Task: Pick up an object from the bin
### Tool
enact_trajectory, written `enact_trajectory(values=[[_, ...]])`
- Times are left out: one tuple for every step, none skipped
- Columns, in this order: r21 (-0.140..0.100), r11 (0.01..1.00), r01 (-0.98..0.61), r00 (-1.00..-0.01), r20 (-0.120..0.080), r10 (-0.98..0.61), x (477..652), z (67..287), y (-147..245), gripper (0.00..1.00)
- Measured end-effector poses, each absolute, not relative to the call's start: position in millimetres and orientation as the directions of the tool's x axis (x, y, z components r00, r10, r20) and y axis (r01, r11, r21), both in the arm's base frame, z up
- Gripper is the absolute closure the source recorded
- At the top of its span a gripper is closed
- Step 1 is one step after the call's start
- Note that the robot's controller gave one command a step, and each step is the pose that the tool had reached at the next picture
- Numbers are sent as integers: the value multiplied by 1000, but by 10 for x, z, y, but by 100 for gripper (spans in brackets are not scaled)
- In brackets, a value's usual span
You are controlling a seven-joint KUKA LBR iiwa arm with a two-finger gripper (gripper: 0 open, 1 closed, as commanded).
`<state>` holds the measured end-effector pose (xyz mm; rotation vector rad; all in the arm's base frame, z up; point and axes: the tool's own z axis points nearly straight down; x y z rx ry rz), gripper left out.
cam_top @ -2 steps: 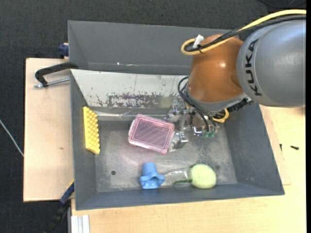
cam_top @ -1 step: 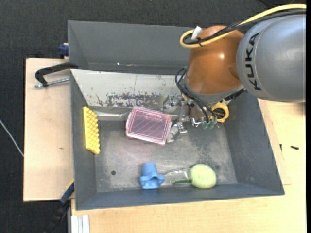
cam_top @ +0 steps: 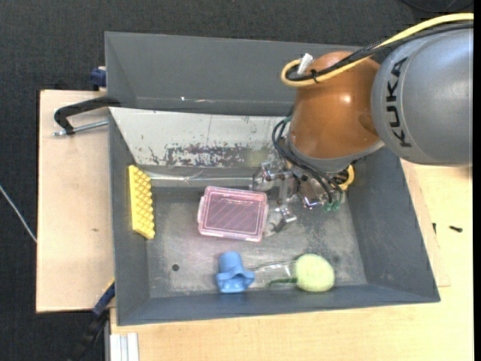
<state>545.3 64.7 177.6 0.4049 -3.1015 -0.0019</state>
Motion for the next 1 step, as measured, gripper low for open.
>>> enact_trajectory(values=[[1,993,-119,-993,-2,-119,5473,2451,610,100]])
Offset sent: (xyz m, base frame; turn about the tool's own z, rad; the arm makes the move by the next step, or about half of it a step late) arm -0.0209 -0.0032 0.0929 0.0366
